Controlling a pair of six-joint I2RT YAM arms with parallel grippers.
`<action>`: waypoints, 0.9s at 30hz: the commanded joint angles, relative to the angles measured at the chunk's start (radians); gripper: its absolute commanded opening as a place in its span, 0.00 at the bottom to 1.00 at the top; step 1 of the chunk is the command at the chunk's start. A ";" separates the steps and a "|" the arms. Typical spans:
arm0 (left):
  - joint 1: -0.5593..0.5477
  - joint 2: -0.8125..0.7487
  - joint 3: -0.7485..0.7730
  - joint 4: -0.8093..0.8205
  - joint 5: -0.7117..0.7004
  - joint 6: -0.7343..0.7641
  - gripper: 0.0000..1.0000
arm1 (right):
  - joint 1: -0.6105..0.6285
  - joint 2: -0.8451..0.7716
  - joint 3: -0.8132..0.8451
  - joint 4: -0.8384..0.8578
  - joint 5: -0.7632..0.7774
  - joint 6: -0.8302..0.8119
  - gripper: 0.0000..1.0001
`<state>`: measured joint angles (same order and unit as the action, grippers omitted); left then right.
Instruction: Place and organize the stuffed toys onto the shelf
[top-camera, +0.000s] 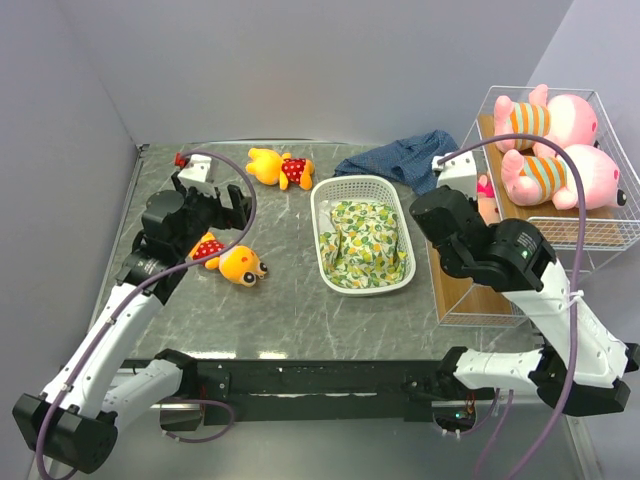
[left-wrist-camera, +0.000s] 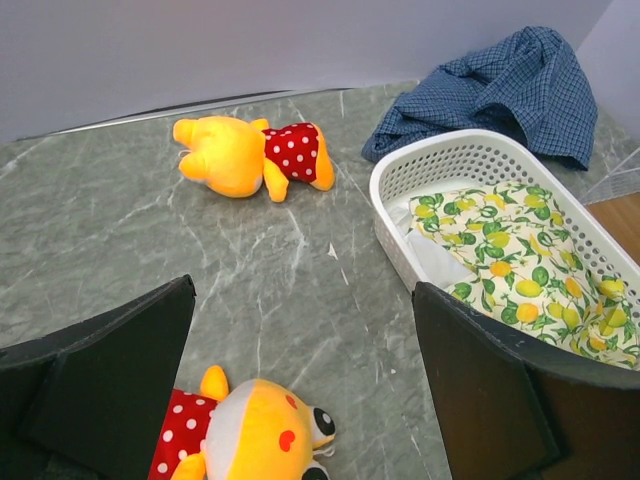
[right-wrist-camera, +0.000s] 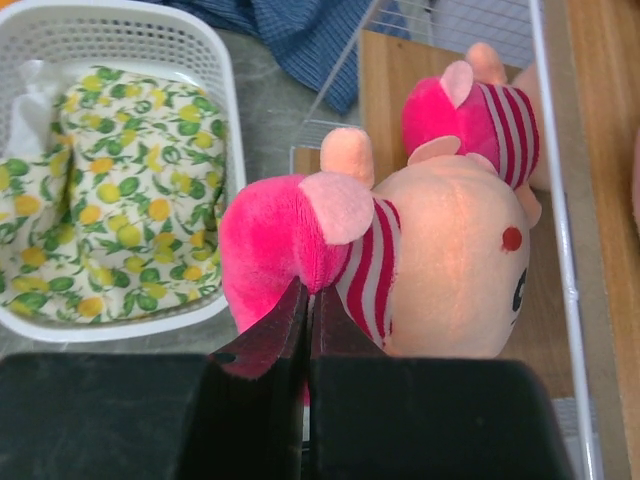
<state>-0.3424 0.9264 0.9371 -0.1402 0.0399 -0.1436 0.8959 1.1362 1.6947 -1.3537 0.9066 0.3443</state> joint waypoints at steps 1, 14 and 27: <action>-0.004 -0.031 0.017 0.034 0.035 0.006 0.96 | -0.052 -0.016 -0.026 -0.084 0.071 0.032 0.00; -0.004 -0.029 0.032 0.022 0.038 -0.002 0.96 | -0.092 0.036 -0.073 -0.074 0.044 0.055 0.00; -0.004 -0.038 0.017 0.031 0.029 -0.004 0.96 | -0.112 -0.059 -0.288 0.425 0.017 -0.413 0.00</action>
<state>-0.3424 0.8936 0.9371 -0.1375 0.0654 -0.1440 0.8032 1.1389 1.4498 -1.1454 0.9360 0.1146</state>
